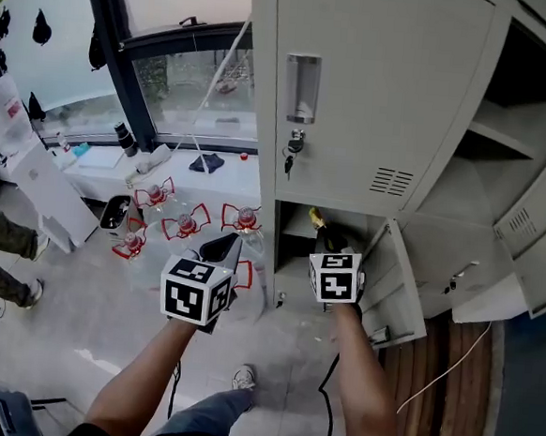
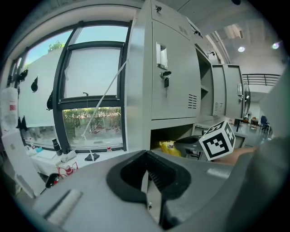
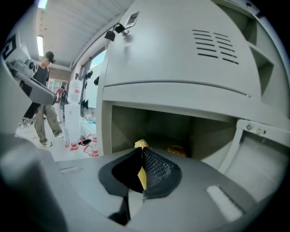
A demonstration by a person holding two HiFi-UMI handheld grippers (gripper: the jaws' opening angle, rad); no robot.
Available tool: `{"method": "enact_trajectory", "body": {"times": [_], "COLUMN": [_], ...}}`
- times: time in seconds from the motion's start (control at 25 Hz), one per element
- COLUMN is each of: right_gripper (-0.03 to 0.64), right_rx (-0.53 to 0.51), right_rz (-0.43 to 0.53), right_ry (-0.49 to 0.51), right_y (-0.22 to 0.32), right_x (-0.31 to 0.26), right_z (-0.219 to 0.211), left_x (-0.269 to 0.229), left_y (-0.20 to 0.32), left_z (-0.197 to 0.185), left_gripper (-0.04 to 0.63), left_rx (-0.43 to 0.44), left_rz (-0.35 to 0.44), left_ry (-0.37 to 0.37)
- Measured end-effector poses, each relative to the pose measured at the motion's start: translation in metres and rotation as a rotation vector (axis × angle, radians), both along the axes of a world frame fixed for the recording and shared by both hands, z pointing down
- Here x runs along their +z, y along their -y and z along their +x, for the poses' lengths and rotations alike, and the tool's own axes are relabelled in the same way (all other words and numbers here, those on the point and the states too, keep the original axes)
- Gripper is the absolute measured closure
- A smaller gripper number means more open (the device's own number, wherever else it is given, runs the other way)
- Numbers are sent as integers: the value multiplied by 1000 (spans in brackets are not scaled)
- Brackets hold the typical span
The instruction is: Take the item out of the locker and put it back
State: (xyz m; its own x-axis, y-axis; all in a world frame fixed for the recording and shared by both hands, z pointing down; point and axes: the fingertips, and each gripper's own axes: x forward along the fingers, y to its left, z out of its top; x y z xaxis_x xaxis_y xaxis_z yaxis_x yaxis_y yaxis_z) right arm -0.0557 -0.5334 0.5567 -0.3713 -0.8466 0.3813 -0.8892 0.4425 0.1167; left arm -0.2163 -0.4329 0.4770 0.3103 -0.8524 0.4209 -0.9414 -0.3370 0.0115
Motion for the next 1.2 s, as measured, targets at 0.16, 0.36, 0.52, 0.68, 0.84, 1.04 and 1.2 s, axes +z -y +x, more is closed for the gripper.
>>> {"method": "enact_trajectory", "body": {"times": [0.16, 0.36, 0.52, 0.68, 0.84, 1.04, 1.2], "right_gripper": [588, 588, 588, 588, 588, 588, 588], "right_rx": [-7, -26, -36, -47, -52, -51, -42], "right_rz": [-21, -18, -6, 17, 38, 84, 117], "right_ry": [64, 114, 156, 179, 208, 213, 223], "right_y": [-28, -67, -102, -140, -176, -215, -244], "right_x": [-15, -44, -72, -96, -119, -151, -169], "right_z": [2, 5, 13, 24, 34, 56, 78], "left_x": [-13, -28, -37, -51, -65, -77, -81], "left_y": [-17, -47, -74, -100, -127, -156, -176], "left_z": [2, 11, 21, 35, 48, 68, 86], "left_gripper": [595, 595, 595, 595, 595, 595, 595], "left_rx": [-12, -19, -24, -17, -9, -2, 8], "left_rz": [16, 35, 45, 69, 93, 105, 109], "left_ry": [-5, -8, -15, -20, -28, -38, -41]}}
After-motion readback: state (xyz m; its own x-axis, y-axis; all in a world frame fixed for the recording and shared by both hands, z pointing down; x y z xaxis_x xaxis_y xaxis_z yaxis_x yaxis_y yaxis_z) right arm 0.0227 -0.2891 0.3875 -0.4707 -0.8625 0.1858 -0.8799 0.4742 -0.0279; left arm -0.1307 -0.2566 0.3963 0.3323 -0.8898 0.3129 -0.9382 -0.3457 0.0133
